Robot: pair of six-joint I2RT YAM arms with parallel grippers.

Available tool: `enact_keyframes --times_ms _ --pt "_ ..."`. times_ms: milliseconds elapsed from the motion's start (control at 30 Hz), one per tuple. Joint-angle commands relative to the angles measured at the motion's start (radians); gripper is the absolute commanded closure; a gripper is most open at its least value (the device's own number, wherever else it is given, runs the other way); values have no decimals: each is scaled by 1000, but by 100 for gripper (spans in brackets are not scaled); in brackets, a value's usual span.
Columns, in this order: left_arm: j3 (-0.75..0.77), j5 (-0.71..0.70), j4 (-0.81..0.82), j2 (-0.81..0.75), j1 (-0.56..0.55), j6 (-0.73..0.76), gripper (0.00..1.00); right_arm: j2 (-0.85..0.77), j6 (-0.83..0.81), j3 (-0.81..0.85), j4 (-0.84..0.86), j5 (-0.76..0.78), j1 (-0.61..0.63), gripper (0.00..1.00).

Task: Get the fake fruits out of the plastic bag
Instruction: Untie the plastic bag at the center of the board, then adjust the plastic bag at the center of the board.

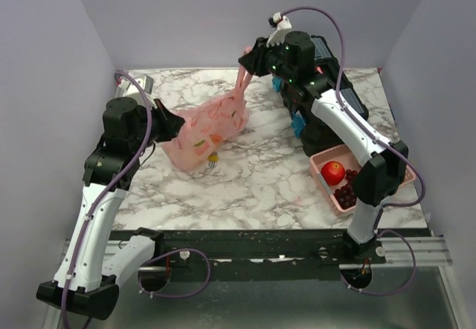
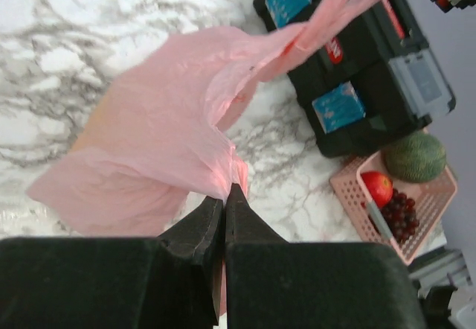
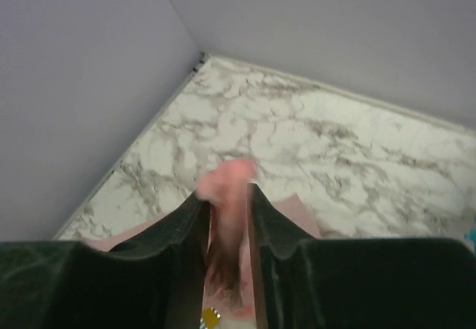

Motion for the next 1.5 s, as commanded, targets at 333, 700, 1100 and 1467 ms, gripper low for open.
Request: enact_keyframes --times_ms 333,700,1100,1467 --pt "-242 430 27 -164 6 -1 100 -467 32 -708 -12 -71 22 28" --pt "-288 478 97 -148 6 -31 100 -675 475 -926 4 129 26 0" --pt "-411 571 188 -141 4 -99 100 -719 612 -983 231 253 221 0" --pt "-419 566 186 -151 4 -105 100 -479 625 -729 184 689 384 9"
